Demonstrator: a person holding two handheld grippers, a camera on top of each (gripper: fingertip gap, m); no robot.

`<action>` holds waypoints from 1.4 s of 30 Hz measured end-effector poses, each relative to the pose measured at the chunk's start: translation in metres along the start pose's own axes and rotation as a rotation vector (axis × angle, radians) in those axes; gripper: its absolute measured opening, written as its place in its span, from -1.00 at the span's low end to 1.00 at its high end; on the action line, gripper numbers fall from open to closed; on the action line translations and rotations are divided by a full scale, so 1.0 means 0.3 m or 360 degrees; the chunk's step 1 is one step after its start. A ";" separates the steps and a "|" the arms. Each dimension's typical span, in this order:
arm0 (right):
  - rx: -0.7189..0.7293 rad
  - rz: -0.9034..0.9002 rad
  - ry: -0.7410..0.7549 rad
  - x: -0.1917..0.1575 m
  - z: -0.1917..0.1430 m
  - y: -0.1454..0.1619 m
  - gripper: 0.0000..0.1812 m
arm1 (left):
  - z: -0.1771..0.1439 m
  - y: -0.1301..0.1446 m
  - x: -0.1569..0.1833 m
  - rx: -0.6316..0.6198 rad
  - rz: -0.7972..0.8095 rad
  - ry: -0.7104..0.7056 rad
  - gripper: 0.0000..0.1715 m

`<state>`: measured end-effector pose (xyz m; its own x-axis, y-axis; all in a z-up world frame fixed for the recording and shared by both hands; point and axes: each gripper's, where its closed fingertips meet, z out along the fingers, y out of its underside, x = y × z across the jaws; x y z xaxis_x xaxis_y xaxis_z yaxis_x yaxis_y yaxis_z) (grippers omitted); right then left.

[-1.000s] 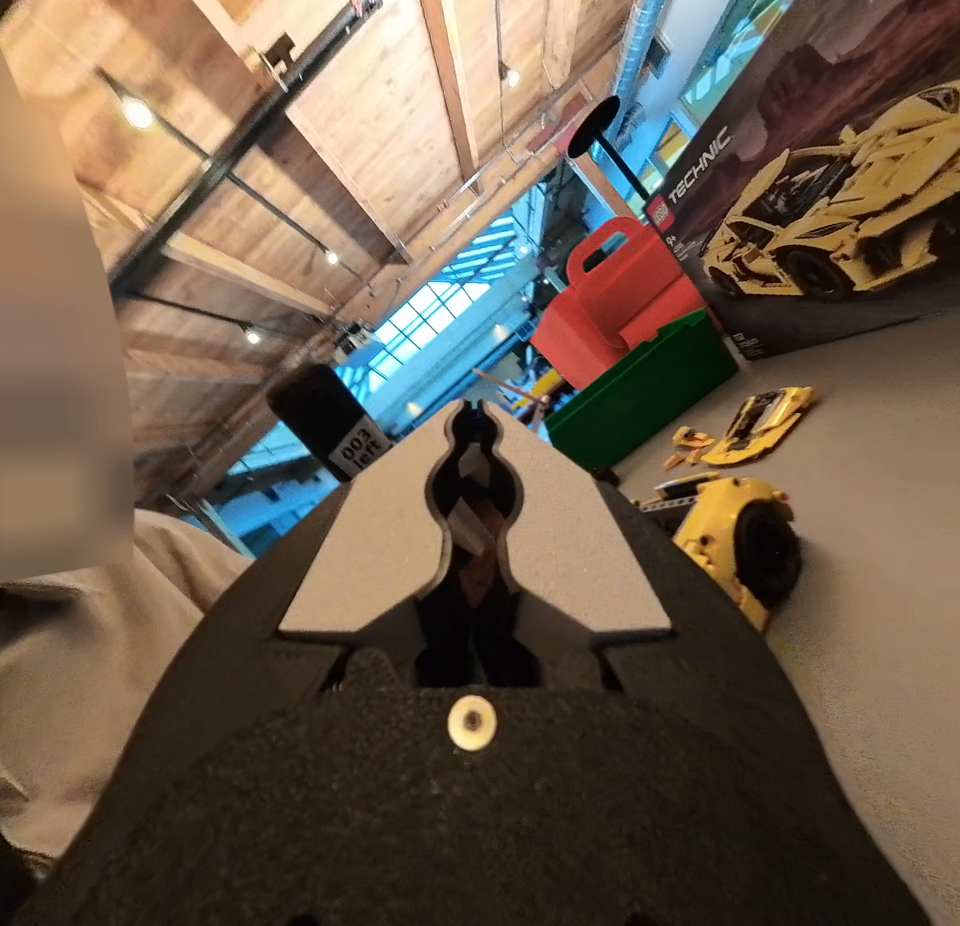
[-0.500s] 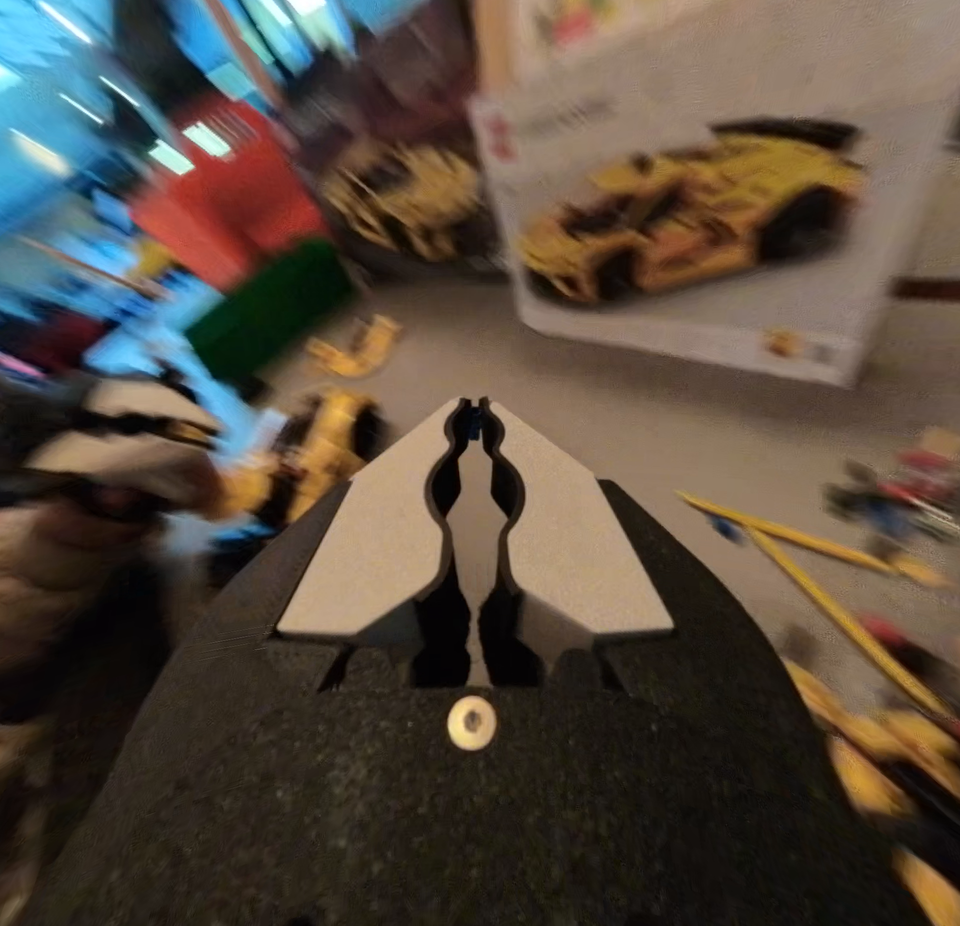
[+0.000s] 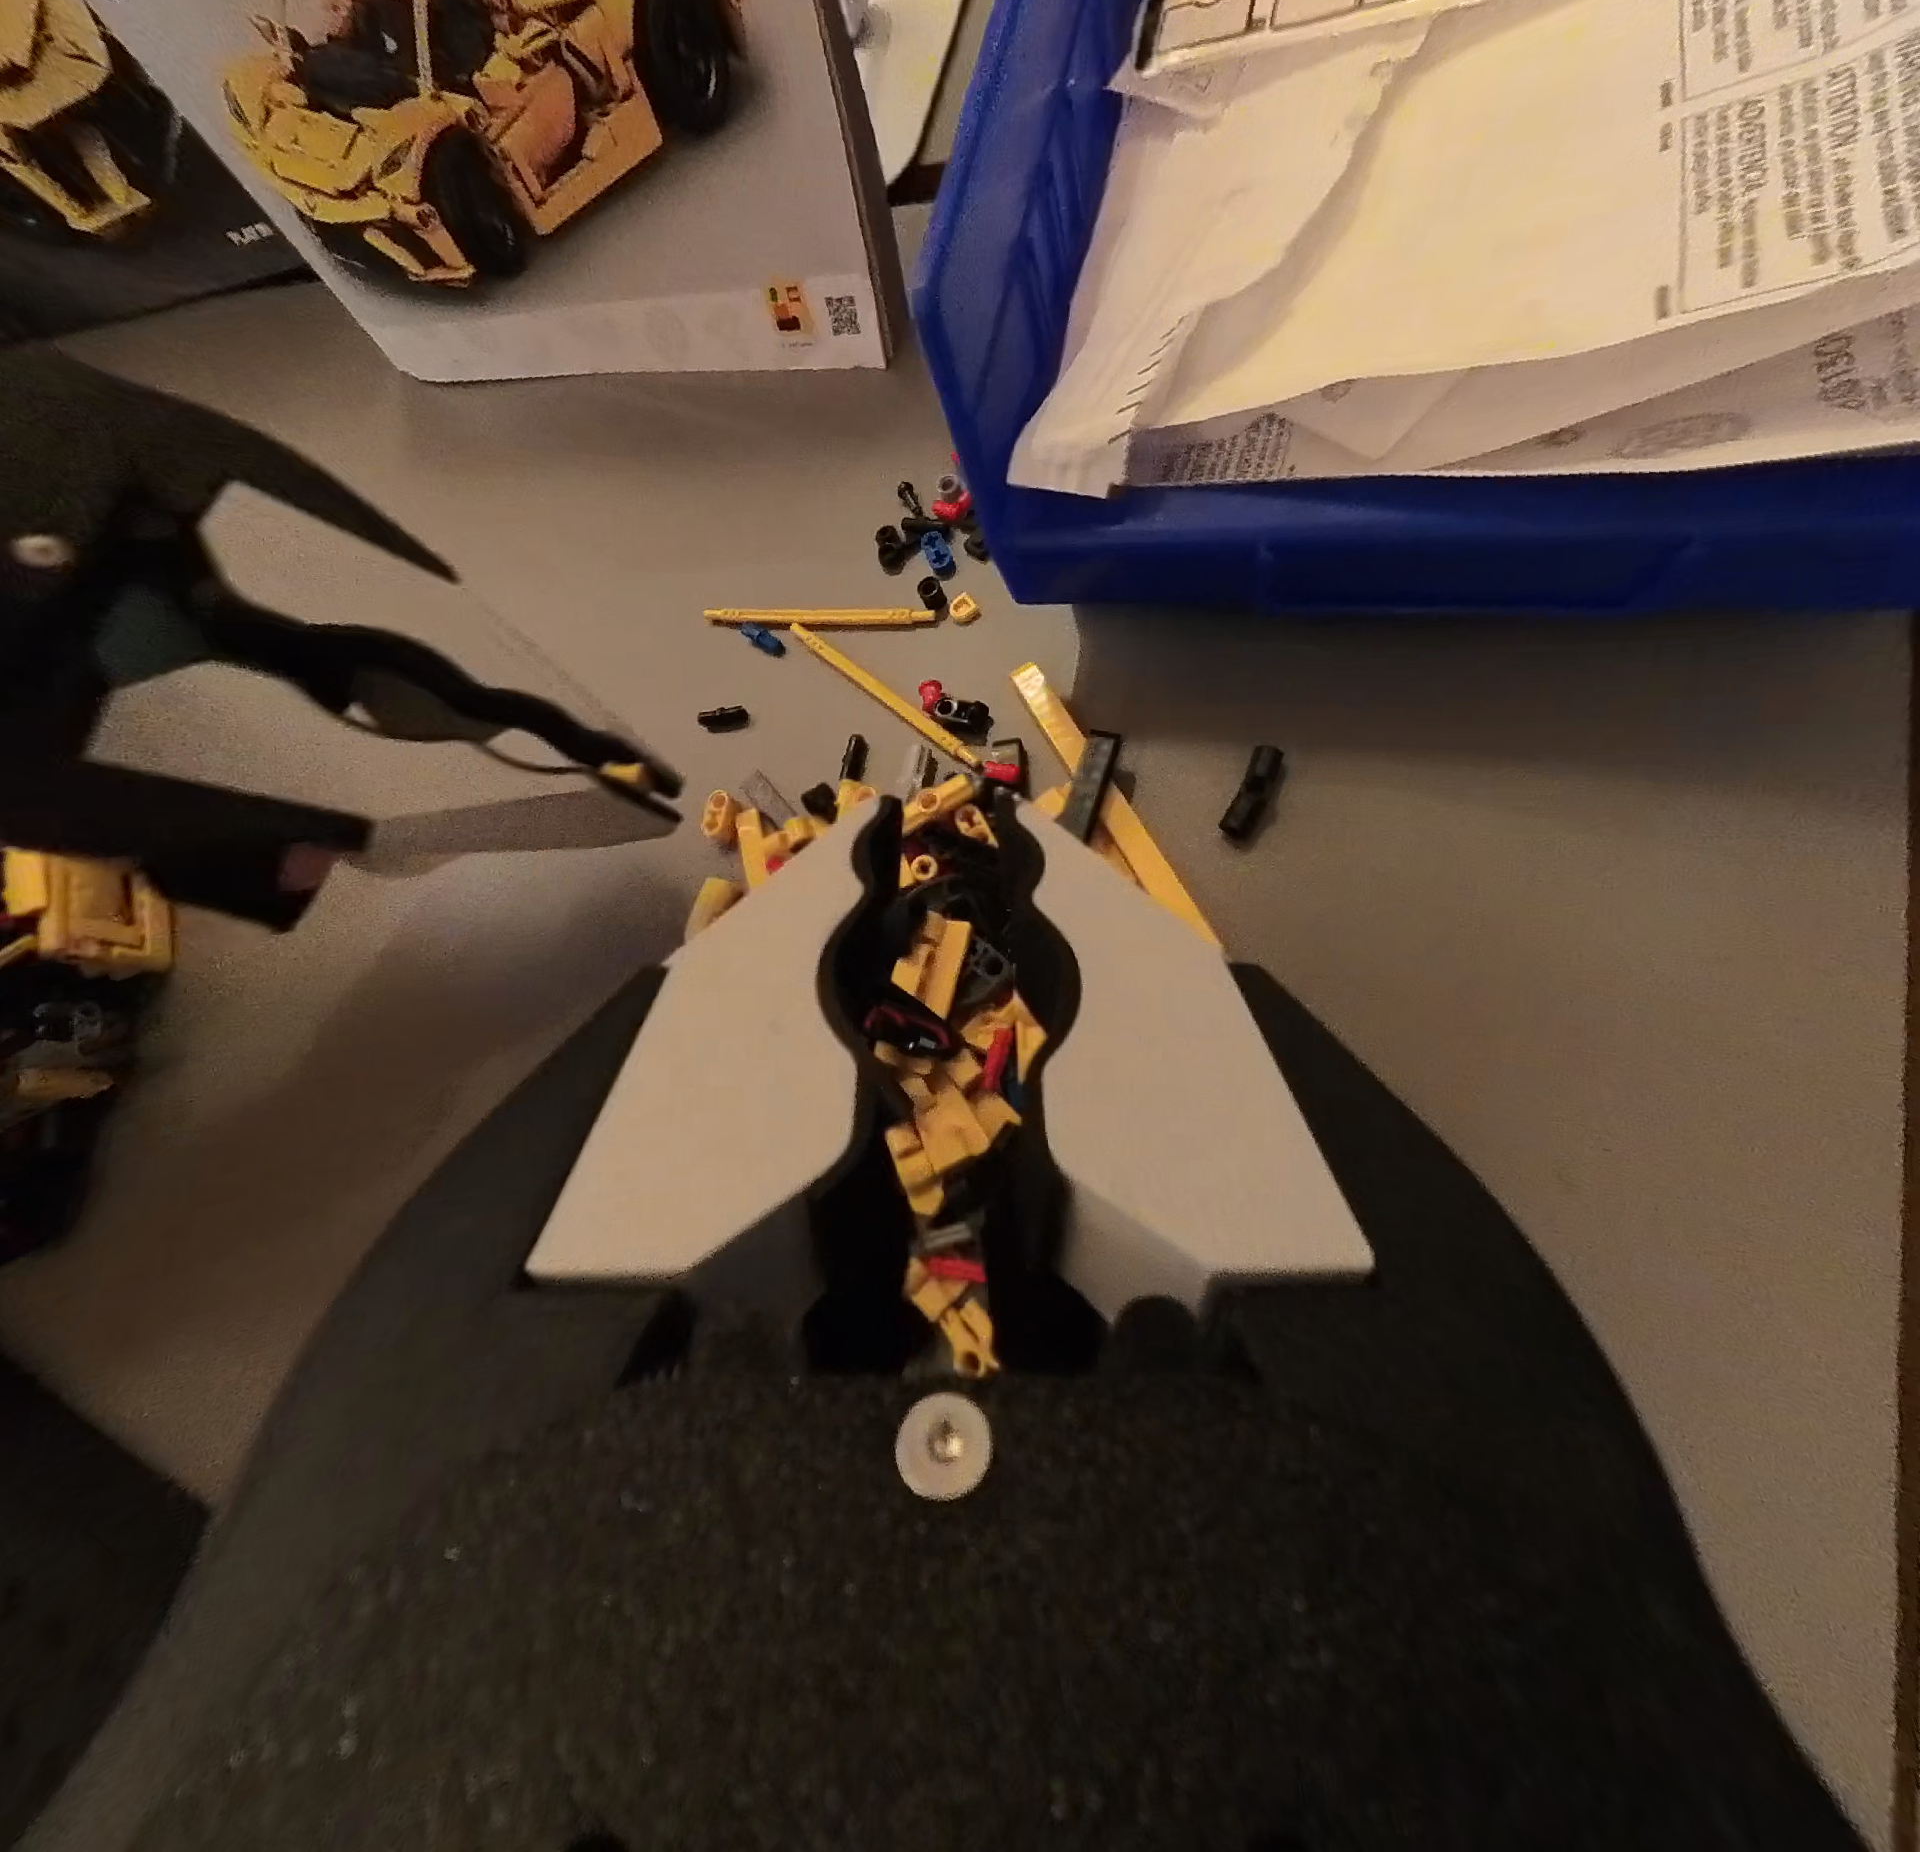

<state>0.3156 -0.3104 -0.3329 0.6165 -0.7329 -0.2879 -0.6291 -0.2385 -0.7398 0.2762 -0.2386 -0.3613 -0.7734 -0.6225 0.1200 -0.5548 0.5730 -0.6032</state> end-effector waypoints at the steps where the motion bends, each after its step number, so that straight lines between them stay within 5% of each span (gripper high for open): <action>1: 0.0035 -0.0002 0.0010 0.014 -0.020 -0.006 -0.82 | 0.037 -0.022 -0.018 -0.0016 0.0006 -0.0008 -0.92; 5: 0.0223 0.0066 -0.0003 0.044 -0.089 -0.050 -0.85 | 0.119 -0.065 -0.068 -0.0071 -0.0001 -0.0058 -0.80; 10: 0.0319 0.0079 -0.0052 0.044 -0.130 -0.083 -0.90 | 0.095 -0.077 -0.084 -0.0024 -0.0041 -0.0054 -0.76; 13: 0.0376 -0.0056 -0.0147 -0.030 -0.149 -0.117 -0.87 | -0.025 -0.092 -0.103 0.0087 -0.0062 -0.0084 -0.74; 16: 0.0426 -0.0447 -0.0282 -0.205 -0.152 -0.148 -0.73 | -0.311 -0.064 -0.124 0.0340 0.0014 -0.0205 -0.75; 20: 0.0392 -0.1075 -0.0705 -0.588 -0.083 -0.080 -0.55 | -0.732 0.206 -0.144 0.0578 -0.0039 -0.0358 -0.74; 23: 0.0235 -0.1304 -0.1140 -0.886 0.022 0.043 -0.55 | -0.888 0.491 -0.138 0.0674 -0.0181 -0.0425 -0.72; 26: 0.0018 -0.1220 -0.1603 -1.118 0.095 0.173 -0.59 | -0.921 0.677 -0.066 0.0866 -0.0227 -0.0482 -0.69; 30: -0.0052 -0.1172 -0.1599 -1.185 0.196 0.204 -0.50 | -0.904 0.810 0.015 0.1000 -0.0095 -0.0757 -0.65; 33: -0.0028 -0.1078 -0.1578 -1.197 0.231 0.198 -0.51 | -0.891 0.862 -0.001 0.0943 -0.0102 -0.0894 -0.64; 36: -0.0249 -0.0931 -0.1738 -1.220 0.248 0.240 -0.49 | -0.870 0.885 -0.006 0.0942 -0.0157 -0.0771 -0.60; 42: -0.0145 -0.1072 -0.1730 -1.275 0.270 0.204 -0.49 | -0.832 0.908 -0.014 0.0960 -0.0219 -0.0576 -0.67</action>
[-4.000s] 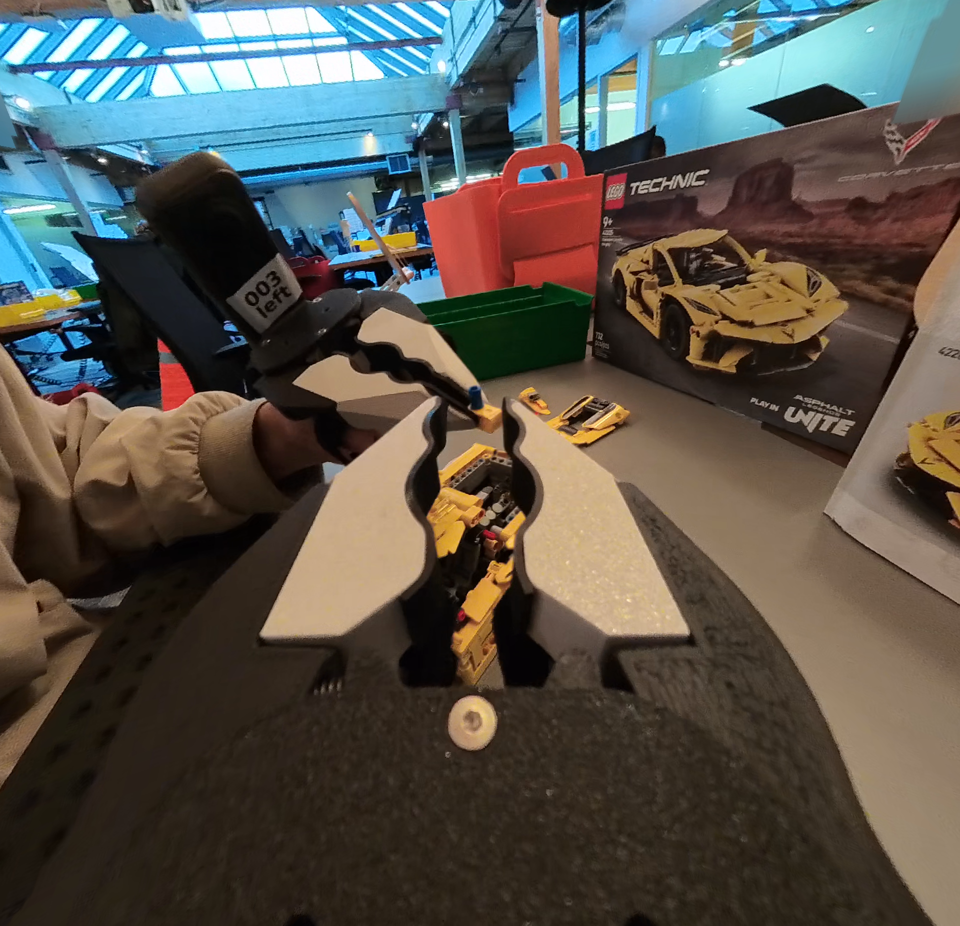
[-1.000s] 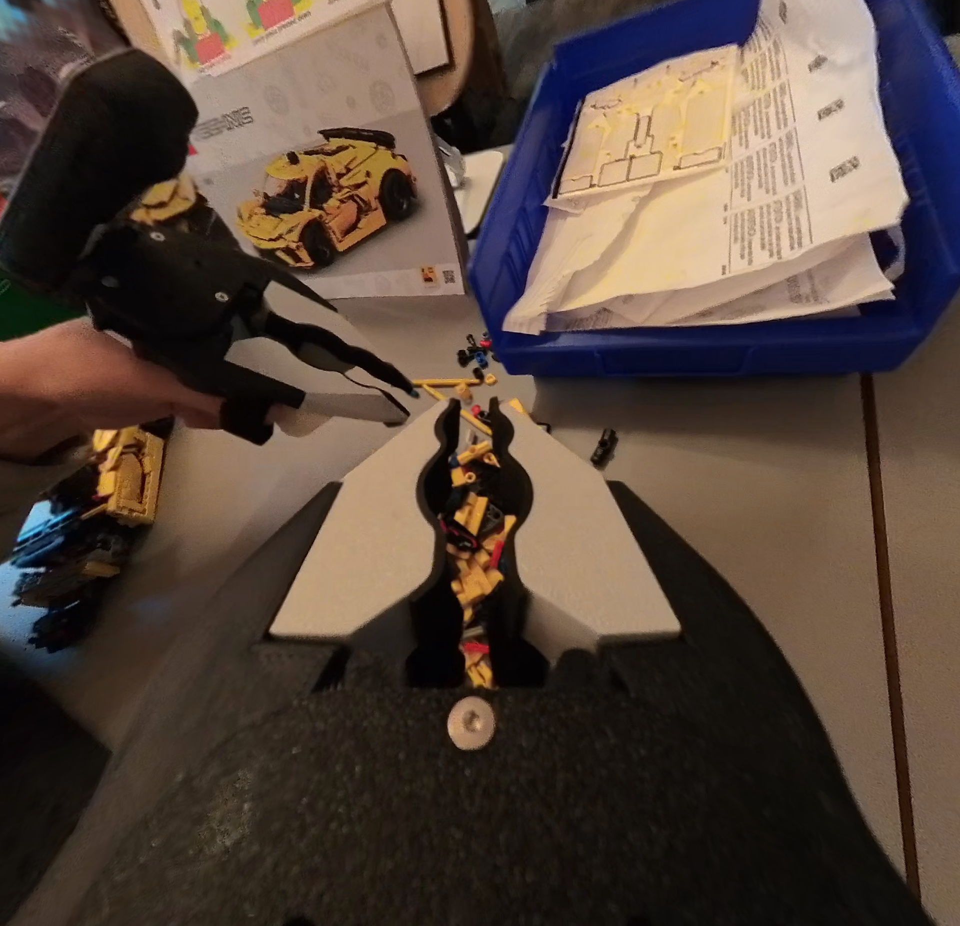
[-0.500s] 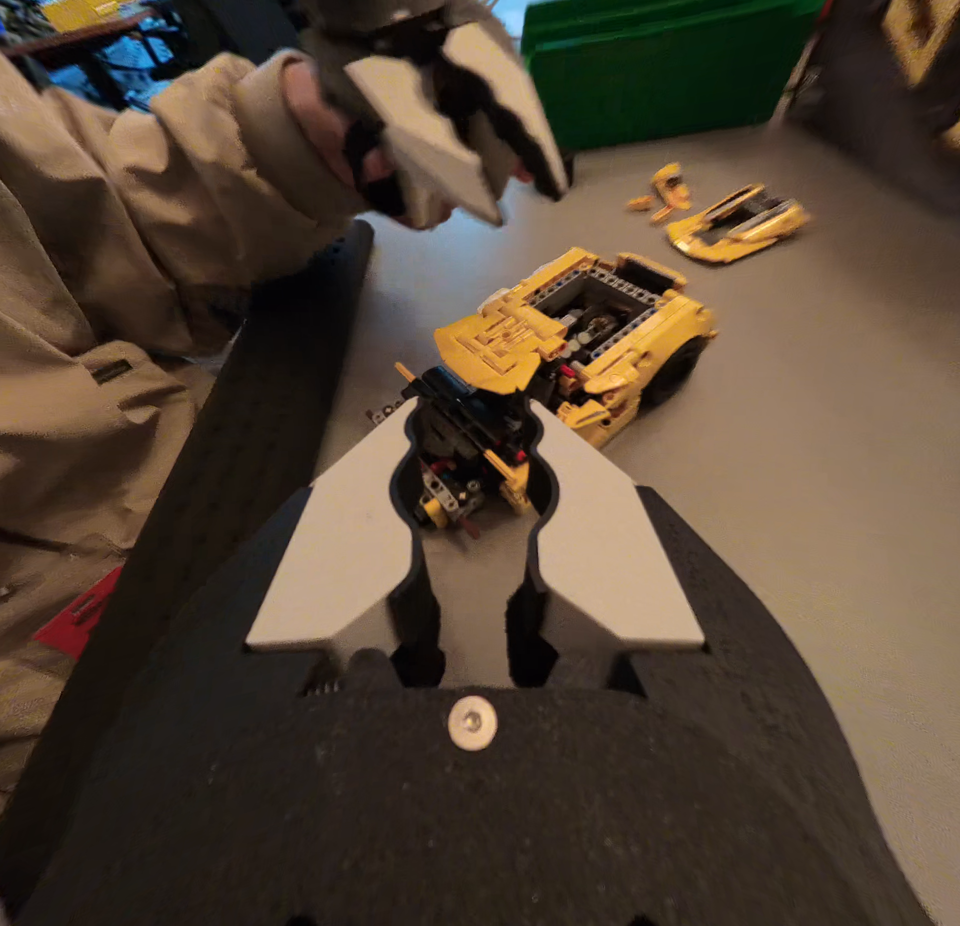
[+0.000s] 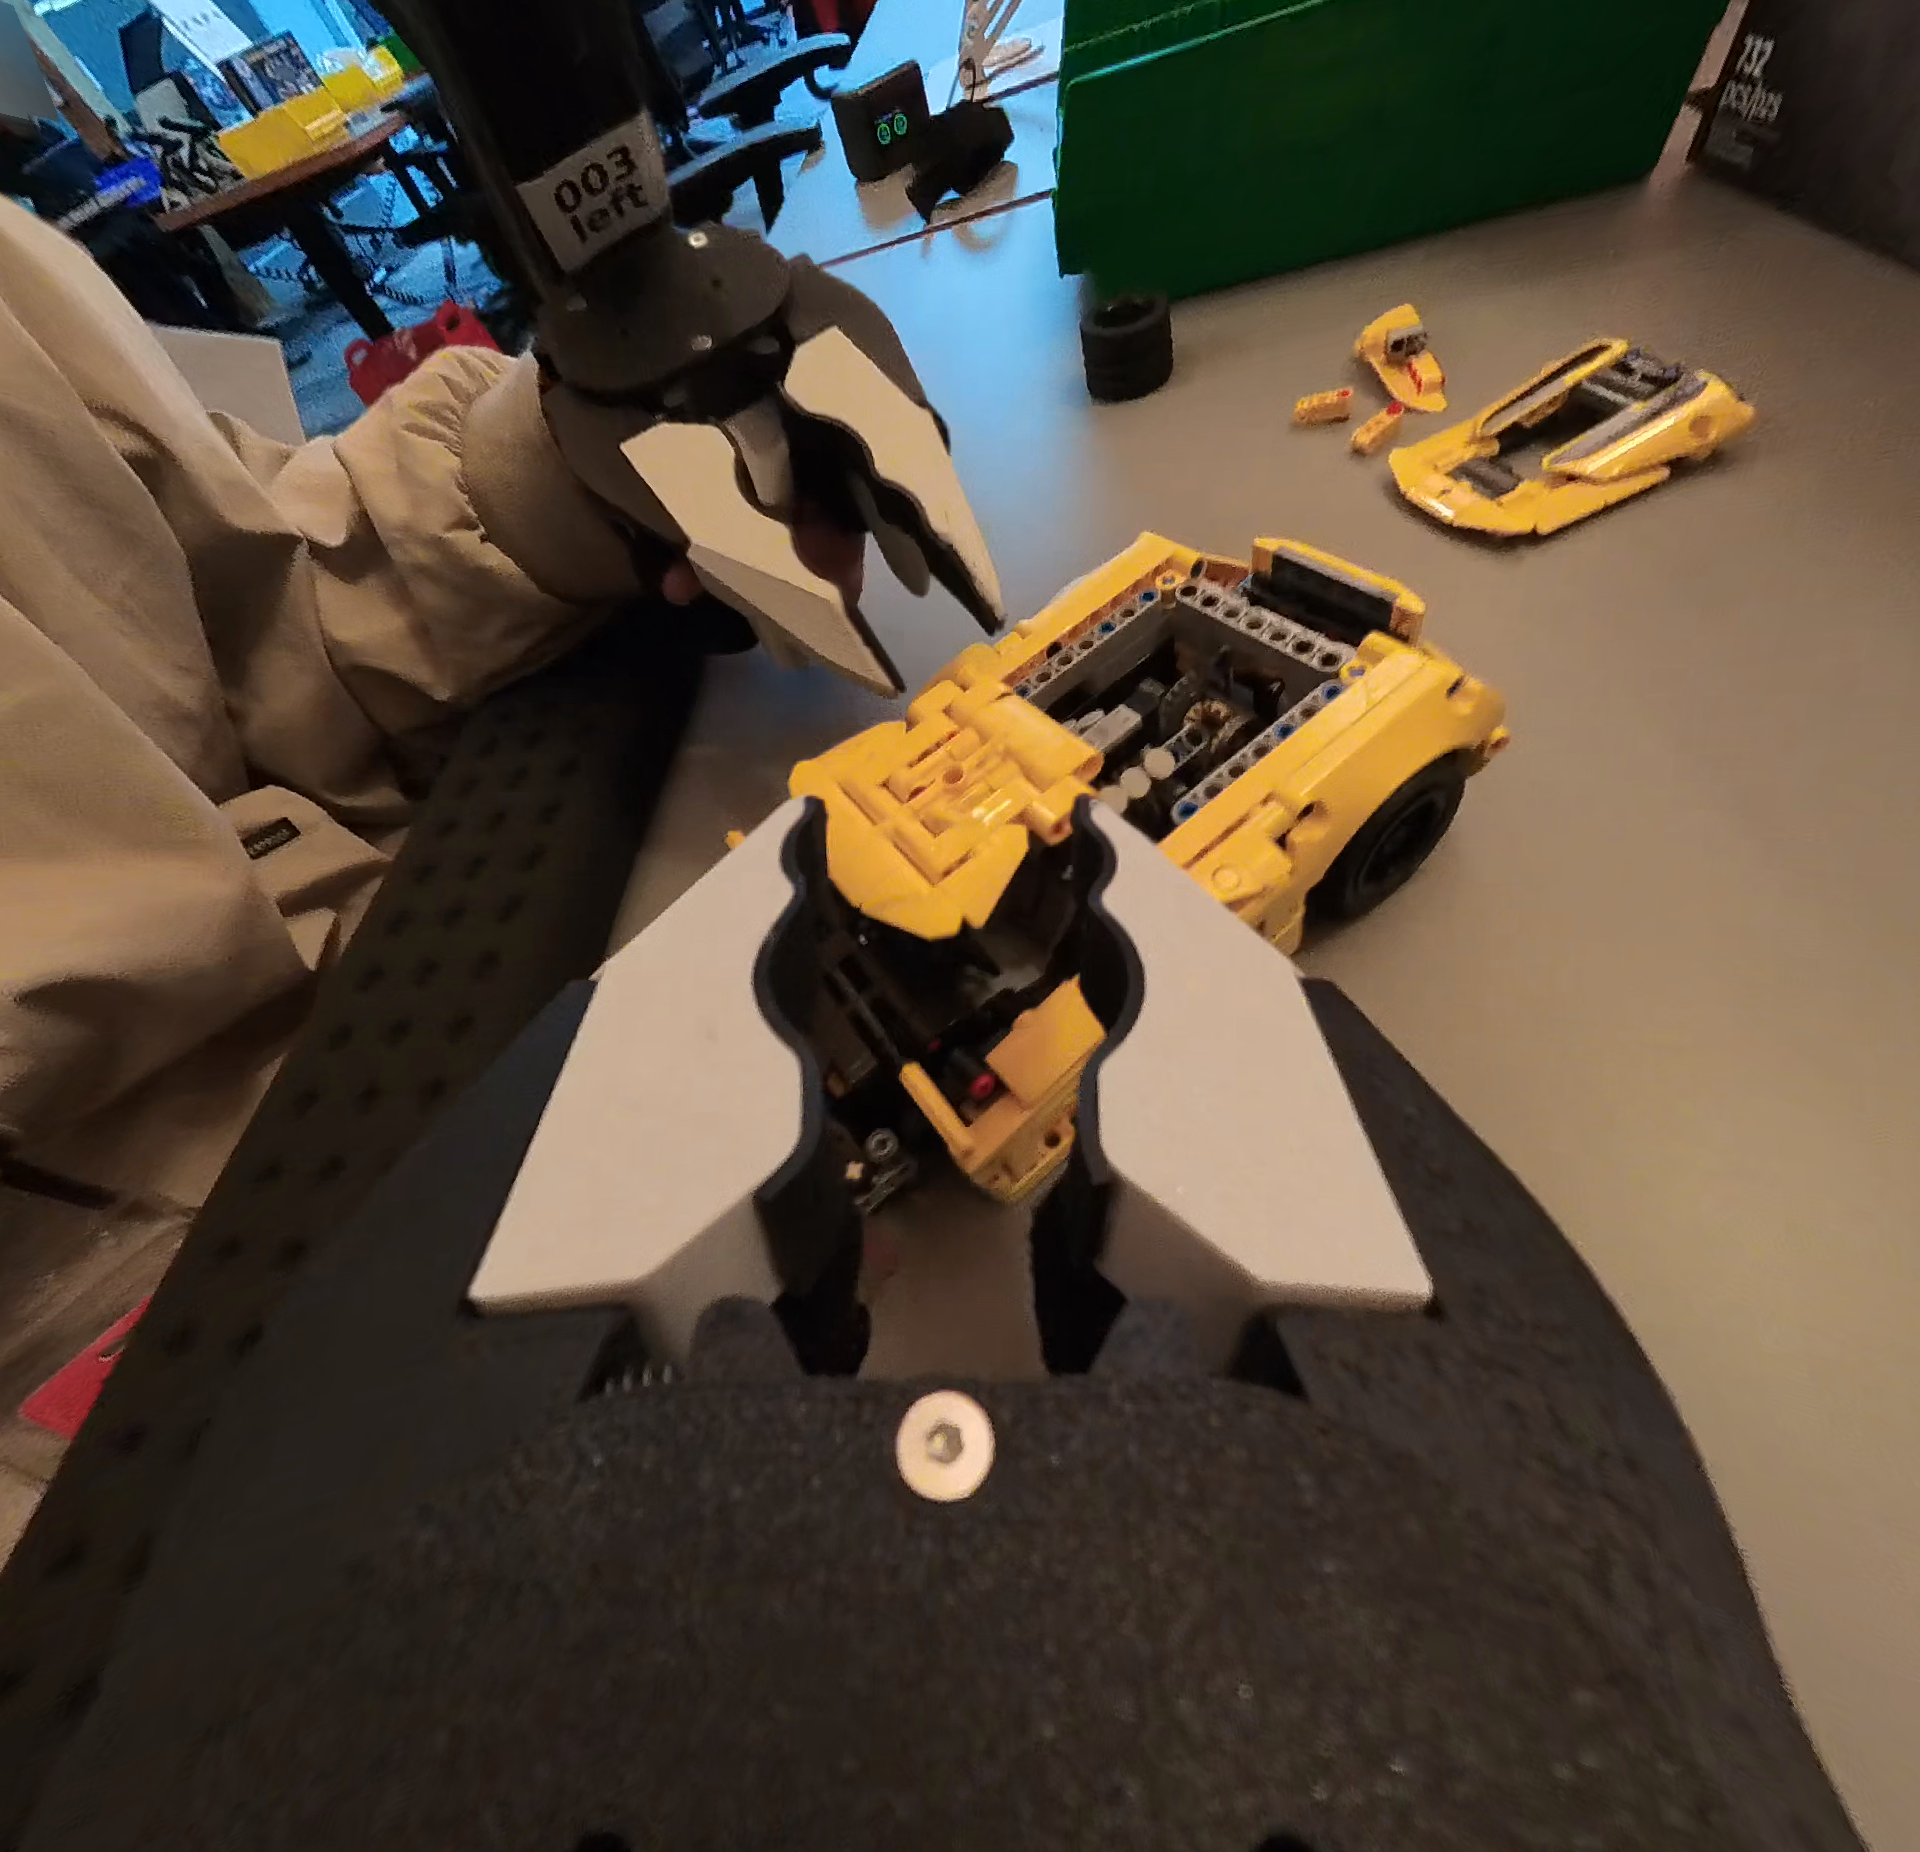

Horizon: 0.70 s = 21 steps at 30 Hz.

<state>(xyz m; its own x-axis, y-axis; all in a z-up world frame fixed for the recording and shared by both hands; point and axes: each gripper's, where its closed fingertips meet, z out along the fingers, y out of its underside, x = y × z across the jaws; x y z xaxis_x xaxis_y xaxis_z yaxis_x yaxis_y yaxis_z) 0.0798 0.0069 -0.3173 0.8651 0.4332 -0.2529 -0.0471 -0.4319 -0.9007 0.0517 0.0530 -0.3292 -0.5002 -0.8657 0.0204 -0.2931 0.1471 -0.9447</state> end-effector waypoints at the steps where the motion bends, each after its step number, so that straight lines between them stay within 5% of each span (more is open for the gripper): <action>1: -0.0005 -0.0052 0.0008 0.008 0.008 -0.007 -0.41 | 0.008 -0.006 -0.011 0.0011 -0.0058 -0.0004 -0.72; 6: -0.0013 -0.0353 0.0055 0.009 0.064 0.000 -0.19 | 0.020 -0.033 -0.047 0.0074 -0.0504 0.0045 -0.83; 12: -0.0123 -0.0521 0.0009 -0.032 0.127 0.035 -0.11 | -0.039 -0.027 -0.034 0.0071 0.0125 -0.0006 -0.85; 21: -0.0156 -0.0491 -0.0081 -0.001 0.138 0.058 -0.18 | 0.017 0.061 -0.027 -0.0178 0.0319 0.0132 -0.78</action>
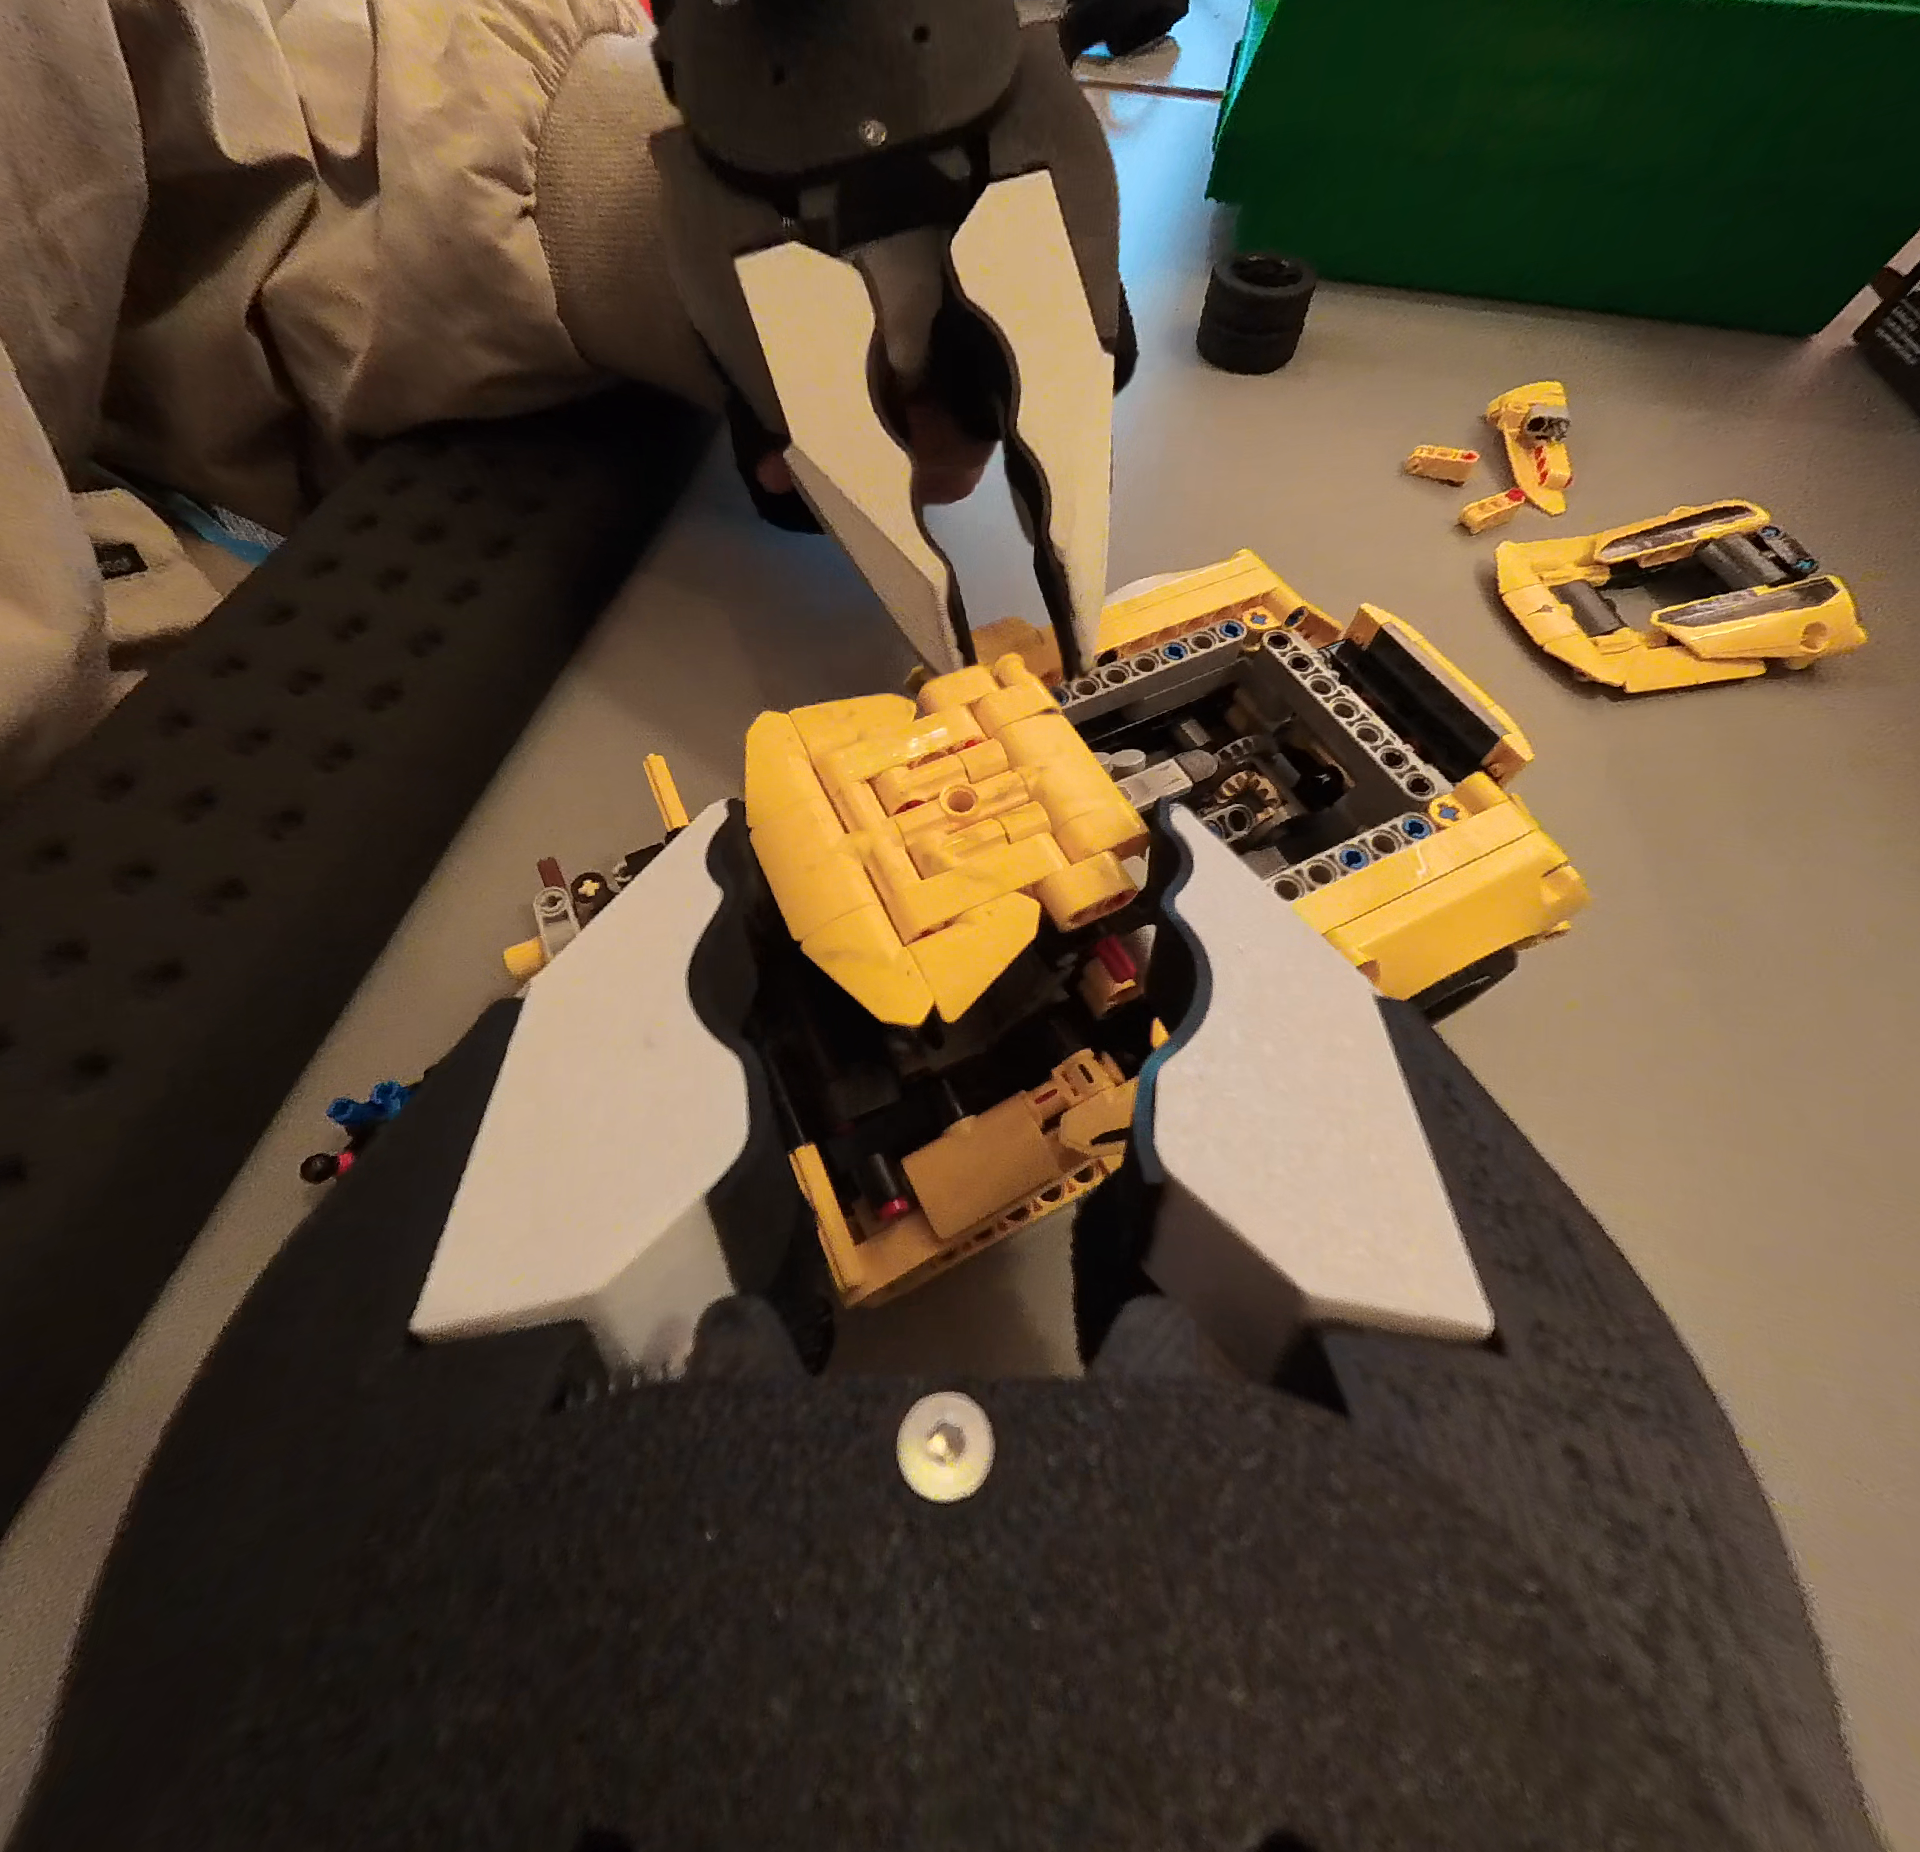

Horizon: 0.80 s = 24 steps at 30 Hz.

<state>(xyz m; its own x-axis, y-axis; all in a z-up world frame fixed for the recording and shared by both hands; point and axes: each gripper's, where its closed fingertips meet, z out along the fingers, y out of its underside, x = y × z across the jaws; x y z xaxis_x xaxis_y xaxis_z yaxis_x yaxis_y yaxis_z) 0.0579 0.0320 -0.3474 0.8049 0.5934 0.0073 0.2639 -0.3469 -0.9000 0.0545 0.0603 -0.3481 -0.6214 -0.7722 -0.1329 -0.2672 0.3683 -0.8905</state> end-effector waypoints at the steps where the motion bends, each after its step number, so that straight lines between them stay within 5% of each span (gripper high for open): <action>1: 0.0009 0.0008 -0.0003 0.000 0.001 0.000 -0.18 | 0.003 -0.006 0.003 0.0020 0.0019 -0.0004 -0.79; 16: -0.0034 -0.0013 -0.0017 -0.008 0.002 0.003 -0.15 | 0.018 -0.031 0.027 0.0131 0.0156 0.0055 -0.93; 19: 0.0018 -0.0077 -0.0061 -0.026 0.013 -0.064 -0.13 | 0.027 -0.036 0.043 0.0138 0.0180 0.0063 -0.93; 21: -0.0205 -0.0075 -0.0070 -0.016 0.023 -0.030 -0.12 | 0.028 -0.036 0.045 0.0135 0.0181 0.0050 -0.93; 24: -0.0177 0.0006 -0.0140 -0.037 0.027 -0.028 -0.28 | 0.024 -0.032 0.041 0.0136 0.0157 0.0016 -0.93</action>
